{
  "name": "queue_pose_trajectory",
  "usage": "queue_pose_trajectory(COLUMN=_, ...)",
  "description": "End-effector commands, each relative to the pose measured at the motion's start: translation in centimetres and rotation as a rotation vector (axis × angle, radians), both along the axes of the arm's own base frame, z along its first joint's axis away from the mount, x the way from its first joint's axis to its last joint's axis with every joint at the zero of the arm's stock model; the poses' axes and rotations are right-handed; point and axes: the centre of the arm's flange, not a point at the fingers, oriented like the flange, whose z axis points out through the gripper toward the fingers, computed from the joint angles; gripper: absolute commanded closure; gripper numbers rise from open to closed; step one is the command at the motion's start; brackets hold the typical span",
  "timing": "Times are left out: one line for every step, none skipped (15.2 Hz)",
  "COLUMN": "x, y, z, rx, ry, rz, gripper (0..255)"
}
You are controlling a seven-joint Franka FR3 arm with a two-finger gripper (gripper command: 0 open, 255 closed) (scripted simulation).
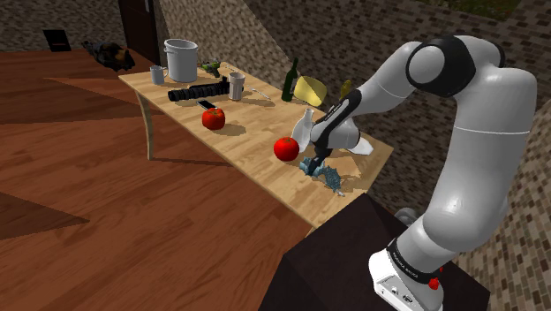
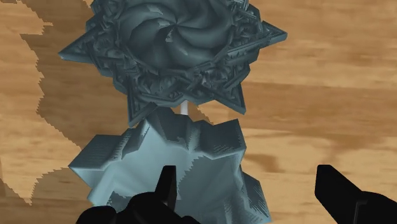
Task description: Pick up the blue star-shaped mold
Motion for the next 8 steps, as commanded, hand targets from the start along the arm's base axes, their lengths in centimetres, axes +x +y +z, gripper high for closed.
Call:
queue_pose_trajectory(x=0.15, y=0.01, z=-1.37, rx=0.0, ry=0.0, rz=0.0, gripper=0)
queue_pose_trajectory(x=0.15, y=0.01, z=-1.37, rx=0.0, ry=0.0, rz=0.0, gripper=0)
queue_pose_trajectory(x=0.14, y=0.01, z=-1.37, rx=0.0, ry=0.0, rz=0.0, gripper=0)
queue_pose_trajectory(x=0.19, y=0.06, z=-1.34, rx=0.0, ry=0.0, rz=0.0, gripper=255)
queue_pose_trajectory(x=0.17, y=0.09, z=-1.36, rx=0.0, ry=0.0, rz=0.0, gripper=255)
queue_pose_trajectory(x=0.15, y=0.07, z=-1.34, rx=0.0, ry=0.0, rz=0.0, gripper=255)
queue_pose_trajectory(x=0.14, y=0.08, z=-1.34, rx=0.0, ry=0.0, rz=0.0, gripper=255)
queue_pose_trajectory(x=0.14, y=0.08, z=-1.34, rx=0.0, ry=0.0, rz=0.0, gripper=255)
